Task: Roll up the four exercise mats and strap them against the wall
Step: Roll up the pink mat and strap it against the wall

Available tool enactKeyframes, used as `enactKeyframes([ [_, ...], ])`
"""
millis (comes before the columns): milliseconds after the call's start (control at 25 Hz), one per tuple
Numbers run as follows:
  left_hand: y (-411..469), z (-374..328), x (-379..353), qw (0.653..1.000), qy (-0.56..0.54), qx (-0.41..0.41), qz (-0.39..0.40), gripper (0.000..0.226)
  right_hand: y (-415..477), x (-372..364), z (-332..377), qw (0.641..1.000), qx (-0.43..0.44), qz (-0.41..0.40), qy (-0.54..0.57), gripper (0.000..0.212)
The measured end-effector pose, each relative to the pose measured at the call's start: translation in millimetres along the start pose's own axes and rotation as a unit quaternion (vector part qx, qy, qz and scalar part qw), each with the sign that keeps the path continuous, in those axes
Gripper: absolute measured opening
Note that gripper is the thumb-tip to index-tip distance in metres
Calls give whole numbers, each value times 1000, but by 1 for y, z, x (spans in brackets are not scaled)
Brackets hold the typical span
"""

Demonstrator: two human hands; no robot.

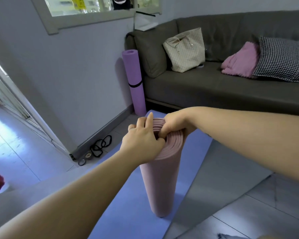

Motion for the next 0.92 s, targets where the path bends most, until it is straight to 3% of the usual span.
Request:
enactKeyframes([
  [160,39,7,5,998,11,-20,62,70,21,8,-3,993,12,53,109,20],
  [320,51,3,5,997,39,-3,67,65,23,12,-9,988,6,31,150,23],
  [520,47,8,7,999,-34,11,16,54,14,19,-16,974,75,-132,171,6],
  [600,42,15,8,997,-78,16,4,51,0,26,-11,946,186,-201,174,8],
  [640,38,16,7,996,-90,11,-1,50,-16,33,-3,927,267,-246,95,14],
  [680,34,16,7,995,-98,1,-7,49,-39,36,7,891,345,-294,-36,24],
  [720,30,15,7,995,-103,-10,-13,48,-59,32,15,831,405,-319,-208,34],
  [800,24,13,7,994,-107,-29,-18,47,-70,16,16,682,432,-290,-513,52],
  [840,22,12,7,994,-106,-38,-17,47,-68,13,13,621,425,-260,-605,61],
  [920,19,5,6,992,-102,-67,-18,45,-63,12,16,551,414,-210,-694,72],
])
Point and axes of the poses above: each hand's wrist, its own y-axis towards the middle knuckle, its own x-axis out of the back of the hand, z = x × y, the point moved 8 cm from there along y, towards the middle knuckle, and after that the axes turned 5 degrees about z, right-handed, at the moved point
